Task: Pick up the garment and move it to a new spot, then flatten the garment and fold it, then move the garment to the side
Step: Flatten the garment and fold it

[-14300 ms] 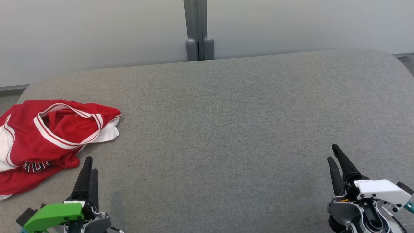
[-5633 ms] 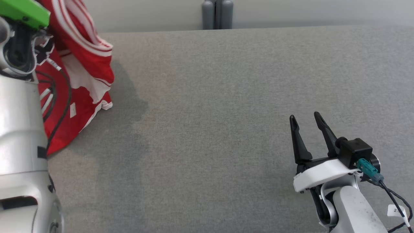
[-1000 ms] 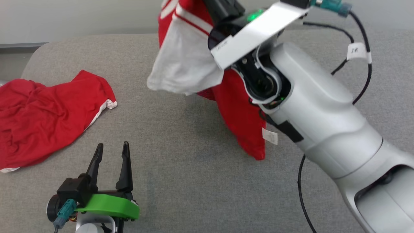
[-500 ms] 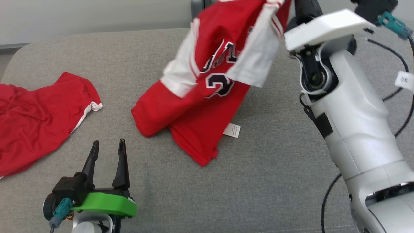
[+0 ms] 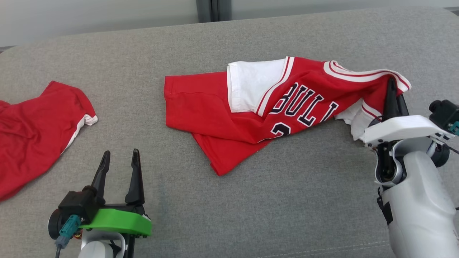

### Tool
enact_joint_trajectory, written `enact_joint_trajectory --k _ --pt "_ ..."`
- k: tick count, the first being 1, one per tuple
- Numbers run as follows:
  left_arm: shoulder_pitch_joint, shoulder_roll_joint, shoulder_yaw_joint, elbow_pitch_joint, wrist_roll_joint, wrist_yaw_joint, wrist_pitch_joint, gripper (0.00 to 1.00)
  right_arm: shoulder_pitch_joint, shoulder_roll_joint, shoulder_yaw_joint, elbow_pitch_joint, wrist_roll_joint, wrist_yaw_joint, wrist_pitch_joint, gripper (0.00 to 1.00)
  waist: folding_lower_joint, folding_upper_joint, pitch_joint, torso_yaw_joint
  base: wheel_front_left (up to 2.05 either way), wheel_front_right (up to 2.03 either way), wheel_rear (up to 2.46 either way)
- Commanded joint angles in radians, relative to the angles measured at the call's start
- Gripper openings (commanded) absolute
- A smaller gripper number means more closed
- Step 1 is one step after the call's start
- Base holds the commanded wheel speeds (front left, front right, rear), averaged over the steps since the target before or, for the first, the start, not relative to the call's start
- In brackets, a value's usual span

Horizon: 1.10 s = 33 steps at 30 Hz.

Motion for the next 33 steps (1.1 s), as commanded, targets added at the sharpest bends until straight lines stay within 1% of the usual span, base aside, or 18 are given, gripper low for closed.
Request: enact_joint_trajectory --k 1,5,8,9,11,13,17,22,27,33 --pt "-0.006 0.002 -0.002 0.002 0.004 -0.003 -0.001 1.00 0.020 -0.005 -0.012 -0.010 -0.043 0.000 0.002 1.00 0.0000 0.0000 -0.003 -0.003 0.00 0.00 0.00" --pt "-0.006 0.003 -0.007 0.005 0.006 -0.003 -0.001 1.00 0.050 -0.013 -0.051 -0.035 -0.184 0.000 -0.001 1.00 0.0000 0.0000 -0.008 -0.002 0.00 0.00 0.00" --pt "-0.005 0.003 -0.010 0.009 0.005 -0.005 -0.001 1.00 0.079 -0.021 -0.070 -0.081 -0.334 0.000 -0.003 1.00 0.0000 0.0000 -0.016 0.003 0.00 0.00 0.00" --pt "-0.004 0.003 -0.012 0.011 0.004 -0.005 -0.001 1.00 0.091 -0.024 -0.073 -0.108 -0.394 0.000 -0.004 1.00 0.0000 0.0000 -0.020 0.005 0.00 0.00 0.00" --pt "0.002 0.003 -0.014 0.015 0.002 -0.006 -0.001 1.00 0.122 -0.019 -0.084 -0.166 -0.472 0.000 -0.004 1.00 0.0000 0.0000 -0.028 0.009 0.00 0.00 0.00" --pt "0.010 0.003 -0.015 0.018 -0.001 -0.007 -0.001 1.00 0.163 -0.012 -0.077 -0.242 -0.527 0.000 -0.004 1.00 0.0000 0.0000 -0.037 0.013 0.00 0.00 0.00" --pt "0.022 0.003 -0.009 0.022 -0.004 -0.007 -0.001 1.00 0.272 -0.006 -0.021 -0.380 -0.564 0.000 -0.004 1.00 0.0000 0.0000 -0.055 0.017 0.00 0.00 0.00" --pt "0.035 0.003 -0.001 0.025 -0.007 -0.008 0.000 1.00 0.391 -0.004 0.070 -0.487 -0.581 0.000 -0.004 1.00 0.0000 0.0000 -0.074 0.014 0.00 0.00 0.00" --pt "0.048 0.003 -0.004 0.030 -0.011 -0.006 -0.001 1.00 0.468 -0.003 0.089 -0.488 -0.553 0.000 -0.004 1.00 0.0000 0.0000 -0.094 0.016 0.00 0.00 0.00" --pt "0.057 0.003 -0.011 0.033 -0.017 0.000 -0.001 1.00 0.488 -0.003 0.092 -0.462 -0.520 0.000 -0.004 1.00 0.0000 0.0000 -0.113 0.024 0.00 0.00 0.00"
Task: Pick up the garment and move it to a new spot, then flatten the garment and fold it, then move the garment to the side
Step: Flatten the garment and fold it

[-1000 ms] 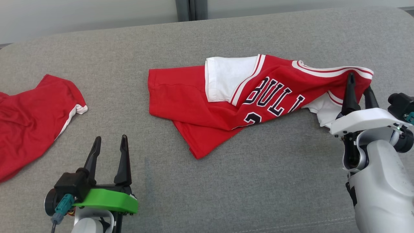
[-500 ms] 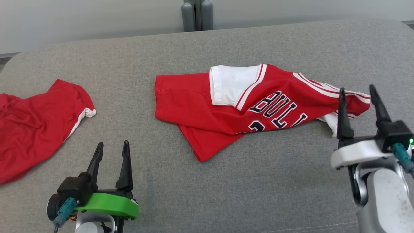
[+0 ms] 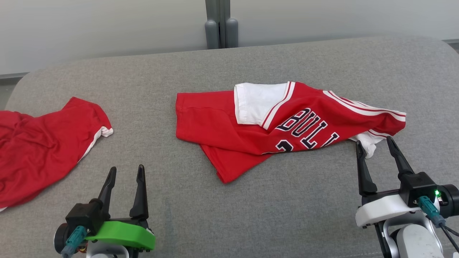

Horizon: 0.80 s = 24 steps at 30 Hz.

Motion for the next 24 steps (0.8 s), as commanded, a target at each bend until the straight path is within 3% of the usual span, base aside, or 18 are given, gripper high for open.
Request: enact_joint_trajectory --k 1,9,17,24 --pt "0.013 0.003 0.000 -0.002 -0.011 0.004 -0.001 1.00 0.005 -0.002 0.001 0.001 0.006 0.000 -0.003 1.00 0.0000 0.0000 -0.004 0.004 0.00 0.00 0.00" --pt "-0.031 0.003 -0.039 0.041 0.002 0.009 0.000 1.00 -0.019 -0.001 0.009 -0.006 0.024 0.000 -0.003 1.00 0.0000 0.0000 0.022 0.003 0.00 0.00 0.00" --pt "-0.259 0.003 -0.155 0.343 -0.083 0.000 0.028 1.00 -0.036 -0.002 0.037 0.010 0.044 0.000 -0.003 1.00 0.0000 0.0000 0.081 -0.055 0.00 0.00 0.00" --pt "-0.404 0.004 -0.258 0.504 -0.220 -0.002 0.115 1.00 -0.065 -0.001 0.059 0.001 0.066 0.000 -0.003 1.00 0.0000 0.0000 0.132 -0.127 0.00 0.00 0.00"
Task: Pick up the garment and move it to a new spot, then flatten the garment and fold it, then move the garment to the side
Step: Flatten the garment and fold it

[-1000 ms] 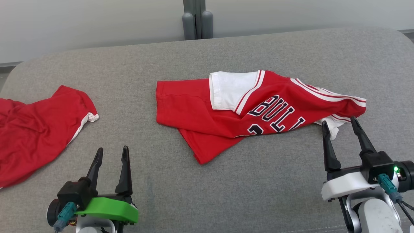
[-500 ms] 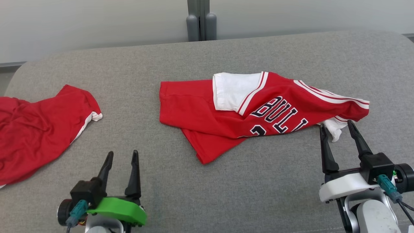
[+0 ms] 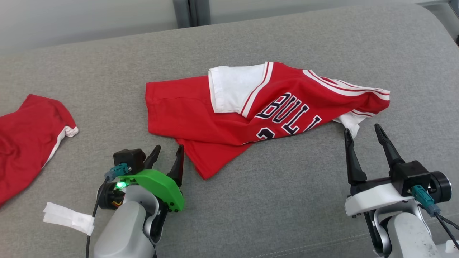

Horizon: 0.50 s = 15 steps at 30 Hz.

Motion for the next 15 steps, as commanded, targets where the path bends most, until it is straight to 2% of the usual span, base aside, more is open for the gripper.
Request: enact_joint_trajectory --k 1,6,12,13,14,15 --pt "-0.028 0.004 -0.015 0.014 -0.026 -0.002 0.005 1.00 -0.014 -0.001 0.005 -0.005 0.009 0.000 -0.003 1.00 0.0000 -0.0001 0.041 -0.047 0.00 0.00 0.00" --pt "-0.070 0.005 -0.068 0.080 -0.123 0.023 0.057 1.00 -0.024 -0.001 0.010 -0.011 0.023 0.000 -0.003 1.00 0.0000 -0.0001 0.060 -0.074 0.00 0.00 0.00" --pt "-0.106 0.004 -0.119 0.120 -0.160 0.034 0.043 1.00 -0.025 -0.001 0.007 -0.005 0.030 0.000 -0.003 1.00 0.0000 -0.0001 0.064 -0.085 0.00 0.00 0.00" --pt "-0.114 0.004 -0.127 0.127 -0.156 0.034 0.036 0.76 -0.025 -0.001 0.008 -0.003 0.033 0.000 -0.003 1.00 0.0000 -0.0001 0.063 -0.086 0.00 0.00 0.00" --pt "-0.119 0.004 -0.131 0.133 -0.152 0.033 0.027 0.27 -0.024 -0.001 0.007 -0.002 0.034 0.000 -0.003 1.00 0.0000 -0.0001 0.061 -0.086 0.00 0.00 0.00" --pt "-0.126 0.004 -0.136 0.140 -0.148 0.031 0.016 0.00 -0.024 -0.001 0.007 -0.001 0.034 0.000 -0.003 1.00 0.0000 -0.0001 0.059 -0.086 0.00 0.00 0.00"
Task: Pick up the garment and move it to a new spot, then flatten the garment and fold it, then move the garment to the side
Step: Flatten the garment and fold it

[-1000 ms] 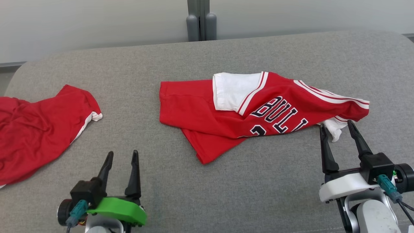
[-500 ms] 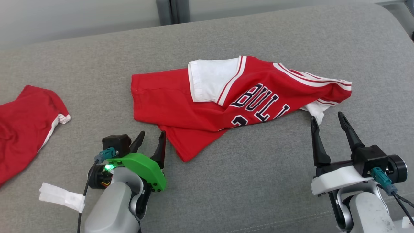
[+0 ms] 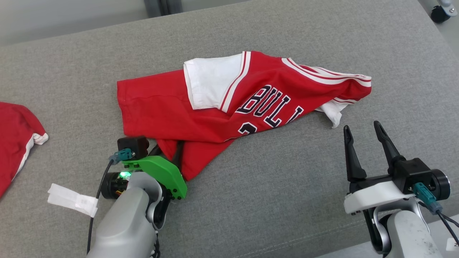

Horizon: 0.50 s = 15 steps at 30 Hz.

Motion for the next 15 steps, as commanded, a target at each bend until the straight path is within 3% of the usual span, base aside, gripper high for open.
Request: enact_joint_trajectory --k 1,8,15 --pt "-0.010 0.003 -0.007 0.014 0.000 -0.006 -0.010 0.00 -0.010 -0.001 -0.001 0.002 0.005 0.000 -0.003 1.00 0.0000 -0.0001 -0.004 0.002 0.00 0.00 0.00" --pt "-0.021 0.004 -0.024 -0.015 -0.005 -0.015 -0.105 0.00 0.006 -0.001 -0.009 0.007 -0.005 0.000 -0.003 1.00 0.0000 -0.0001 -0.032 0.036 0.00 0.00 0.00" --pt "0.048 0.006 -0.031 -0.211 -0.033 -0.033 -0.134 0.00 0.031 -0.001 -0.018 0.003 -0.016 0.000 -0.003 1.00 0.0000 -0.0001 -0.071 0.094 0.00 0.00 0.00"
